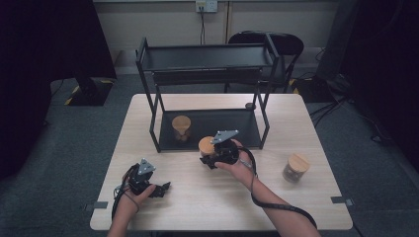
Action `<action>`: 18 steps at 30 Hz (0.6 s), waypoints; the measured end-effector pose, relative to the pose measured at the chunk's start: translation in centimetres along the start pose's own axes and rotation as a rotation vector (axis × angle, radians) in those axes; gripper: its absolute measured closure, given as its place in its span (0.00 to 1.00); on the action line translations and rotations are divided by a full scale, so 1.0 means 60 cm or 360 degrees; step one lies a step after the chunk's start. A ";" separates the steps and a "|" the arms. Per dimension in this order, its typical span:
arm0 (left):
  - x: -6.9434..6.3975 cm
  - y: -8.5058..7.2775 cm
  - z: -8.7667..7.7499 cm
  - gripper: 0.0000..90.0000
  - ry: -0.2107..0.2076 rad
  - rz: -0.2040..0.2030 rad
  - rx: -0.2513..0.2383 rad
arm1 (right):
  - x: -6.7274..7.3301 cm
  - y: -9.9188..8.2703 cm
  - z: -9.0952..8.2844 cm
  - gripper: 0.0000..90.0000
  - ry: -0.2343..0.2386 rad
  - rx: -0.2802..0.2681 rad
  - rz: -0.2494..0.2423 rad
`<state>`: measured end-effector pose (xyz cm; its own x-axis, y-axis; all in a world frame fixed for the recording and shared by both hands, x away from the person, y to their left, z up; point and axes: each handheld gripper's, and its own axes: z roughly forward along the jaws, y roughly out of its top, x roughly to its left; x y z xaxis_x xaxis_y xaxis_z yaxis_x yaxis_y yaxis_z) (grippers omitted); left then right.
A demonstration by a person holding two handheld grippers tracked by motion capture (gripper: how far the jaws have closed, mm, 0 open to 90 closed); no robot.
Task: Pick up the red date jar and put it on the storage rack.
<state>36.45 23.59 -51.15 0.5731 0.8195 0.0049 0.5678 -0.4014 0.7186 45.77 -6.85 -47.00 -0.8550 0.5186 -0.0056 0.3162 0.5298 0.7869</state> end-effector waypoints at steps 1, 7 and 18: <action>0.000 0.000 0.000 0.00 0.0000 0.0000 0.0000 | -0.002 0.001 0.000 0.28 -0.0001 -0.0006 0.0003; 0.000 0.000 0.000 0.00 0.0000 0.0000 0.0000 | -0.015 0.004 -0.001 0.28 -0.0028 -0.0033 0.0030; 0.000 0.000 0.000 0.00 0.0000 0.0000 0.0000 | -0.031 0.005 0.004 0.28 -0.0056 -0.0037 0.0072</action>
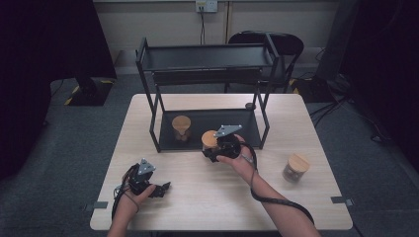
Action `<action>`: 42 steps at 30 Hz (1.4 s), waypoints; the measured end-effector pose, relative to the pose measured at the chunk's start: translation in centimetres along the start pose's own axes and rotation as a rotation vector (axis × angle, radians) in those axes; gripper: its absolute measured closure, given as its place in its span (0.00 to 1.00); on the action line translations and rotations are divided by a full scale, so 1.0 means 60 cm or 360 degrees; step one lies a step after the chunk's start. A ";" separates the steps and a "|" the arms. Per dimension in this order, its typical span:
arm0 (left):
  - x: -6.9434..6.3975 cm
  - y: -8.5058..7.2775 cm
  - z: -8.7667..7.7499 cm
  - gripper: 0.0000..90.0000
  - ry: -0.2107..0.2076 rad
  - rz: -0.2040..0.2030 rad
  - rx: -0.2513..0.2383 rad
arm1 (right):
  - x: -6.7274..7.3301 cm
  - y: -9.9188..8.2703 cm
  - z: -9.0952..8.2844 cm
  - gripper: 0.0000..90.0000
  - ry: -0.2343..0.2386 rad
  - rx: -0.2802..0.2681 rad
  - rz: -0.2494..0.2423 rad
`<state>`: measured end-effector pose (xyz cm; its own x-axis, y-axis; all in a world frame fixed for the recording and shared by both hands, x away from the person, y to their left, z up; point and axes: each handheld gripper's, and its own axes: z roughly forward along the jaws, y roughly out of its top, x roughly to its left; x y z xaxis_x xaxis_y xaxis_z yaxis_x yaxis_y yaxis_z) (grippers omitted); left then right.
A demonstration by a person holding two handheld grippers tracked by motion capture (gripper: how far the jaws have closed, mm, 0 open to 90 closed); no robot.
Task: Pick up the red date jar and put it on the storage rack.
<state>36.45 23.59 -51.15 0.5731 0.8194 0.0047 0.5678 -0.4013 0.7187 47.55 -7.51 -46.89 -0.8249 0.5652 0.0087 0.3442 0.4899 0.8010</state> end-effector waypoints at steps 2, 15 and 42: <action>0.000 0.000 0.000 0.00 0.0000 0.0000 0.0000 | 0.000 0.003 0.002 0.28 -0.0004 0.0002 -0.0008; 0.000 0.000 0.000 0.00 0.0000 0.0000 0.0000 | -0.006 0.019 0.012 0.28 -0.0005 0.0009 -0.0010; 0.000 0.000 0.000 0.00 0.0000 0.0001 0.0000 | -0.019 0.046 0.036 0.28 -0.0026 0.0017 0.0002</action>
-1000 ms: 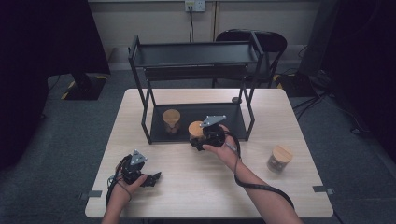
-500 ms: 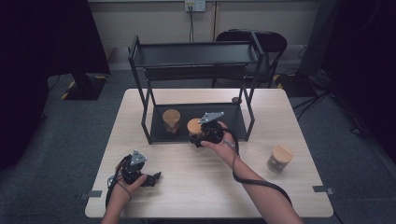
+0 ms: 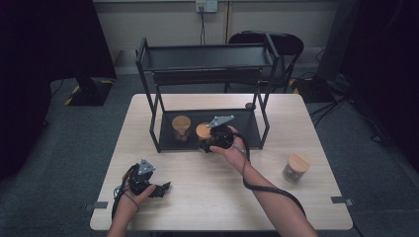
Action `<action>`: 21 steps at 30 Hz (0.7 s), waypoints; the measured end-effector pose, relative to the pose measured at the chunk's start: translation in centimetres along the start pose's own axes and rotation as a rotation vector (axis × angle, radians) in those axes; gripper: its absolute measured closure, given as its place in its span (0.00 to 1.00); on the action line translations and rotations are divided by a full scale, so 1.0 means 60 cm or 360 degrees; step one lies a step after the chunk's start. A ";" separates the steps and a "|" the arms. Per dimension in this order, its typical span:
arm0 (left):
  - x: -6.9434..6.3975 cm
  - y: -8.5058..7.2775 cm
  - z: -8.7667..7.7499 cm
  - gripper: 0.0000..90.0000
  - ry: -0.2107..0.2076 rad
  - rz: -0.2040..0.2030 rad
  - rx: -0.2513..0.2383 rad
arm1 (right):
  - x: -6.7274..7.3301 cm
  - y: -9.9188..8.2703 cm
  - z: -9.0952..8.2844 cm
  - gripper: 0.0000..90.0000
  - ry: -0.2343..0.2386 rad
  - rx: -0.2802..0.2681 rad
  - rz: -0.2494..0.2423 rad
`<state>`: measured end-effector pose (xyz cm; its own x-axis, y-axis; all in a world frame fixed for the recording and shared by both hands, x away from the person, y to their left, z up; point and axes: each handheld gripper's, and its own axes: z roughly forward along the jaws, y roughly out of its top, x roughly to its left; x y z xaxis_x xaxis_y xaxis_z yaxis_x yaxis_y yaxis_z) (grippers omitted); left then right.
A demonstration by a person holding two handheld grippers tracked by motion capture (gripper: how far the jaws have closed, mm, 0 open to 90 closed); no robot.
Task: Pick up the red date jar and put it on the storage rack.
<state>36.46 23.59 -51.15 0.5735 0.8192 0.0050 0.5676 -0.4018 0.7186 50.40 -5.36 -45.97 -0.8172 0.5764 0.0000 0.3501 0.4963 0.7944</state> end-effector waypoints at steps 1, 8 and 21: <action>0.000 0.000 0.000 0.00 0.0000 -0.0001 0.0000 | 0.000 0.000 0.001 0.28 0.0002 0.0001 0.0004; 0.000 0.000 0.000 0.00 0.0000 -0.0001 0.0000 | 0.001 0.004 0.012 0.28 -0.0002 0.0007 0.0007; 0.000 0.000 0.000 0.00 0.0000 -0.0002 -0.0001 | -0.008 0.009 0.030 0.28 -0.0027 0.0012 0.0026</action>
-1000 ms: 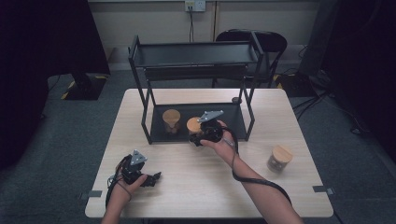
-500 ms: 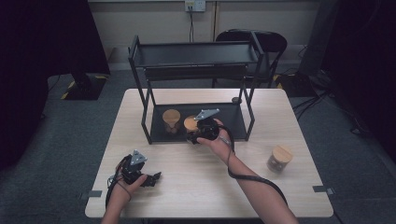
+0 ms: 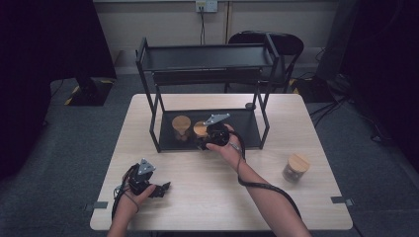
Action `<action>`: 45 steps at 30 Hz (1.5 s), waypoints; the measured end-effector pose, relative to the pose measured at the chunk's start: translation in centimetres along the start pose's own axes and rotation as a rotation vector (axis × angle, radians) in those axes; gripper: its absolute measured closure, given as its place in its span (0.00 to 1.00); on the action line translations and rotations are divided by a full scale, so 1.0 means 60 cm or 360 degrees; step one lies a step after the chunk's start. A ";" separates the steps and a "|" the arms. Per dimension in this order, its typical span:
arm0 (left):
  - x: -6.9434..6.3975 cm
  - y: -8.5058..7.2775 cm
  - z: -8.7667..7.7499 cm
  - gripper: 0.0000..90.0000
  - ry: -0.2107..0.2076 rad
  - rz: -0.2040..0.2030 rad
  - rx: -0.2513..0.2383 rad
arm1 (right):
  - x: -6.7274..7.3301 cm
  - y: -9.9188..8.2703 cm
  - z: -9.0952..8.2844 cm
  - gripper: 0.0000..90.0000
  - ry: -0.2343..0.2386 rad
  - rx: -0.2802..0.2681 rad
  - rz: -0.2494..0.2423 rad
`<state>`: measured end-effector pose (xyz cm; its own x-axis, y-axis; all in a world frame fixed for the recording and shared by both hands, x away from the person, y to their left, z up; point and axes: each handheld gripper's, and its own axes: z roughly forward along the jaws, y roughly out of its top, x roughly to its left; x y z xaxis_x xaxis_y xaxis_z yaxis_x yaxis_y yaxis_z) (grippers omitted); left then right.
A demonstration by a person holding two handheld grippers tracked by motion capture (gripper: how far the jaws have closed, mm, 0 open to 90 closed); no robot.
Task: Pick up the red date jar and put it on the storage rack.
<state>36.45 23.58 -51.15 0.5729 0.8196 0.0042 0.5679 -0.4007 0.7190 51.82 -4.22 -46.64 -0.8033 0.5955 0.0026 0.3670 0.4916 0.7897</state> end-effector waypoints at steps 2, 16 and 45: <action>0.000 0.000 0.000 0.00 0.0000 0.0001 0.0001 | -0.001 0.002 0.002 0.28 -0.0006 0.0002 0.0002; 0.000 0.000 0.000 0.00 0.0000 0.0001 0.0000 | -0.014 0.012 0.019 0.28 -0.0044 0.0016 0.0012; 0.000 0.000 0.000 0.00 0.0000 0.0000 0.0000 | -0.032 0.010 0.046 0.28 -0.0086 0.0028 0.0047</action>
<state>36.45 23.58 -51.15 0.5729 0.8196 0.0041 0.5680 -0.4006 0.7189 54.87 -3.28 -47.87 -0.7657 0.6432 -0.0079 0.3987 0.4842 0.7789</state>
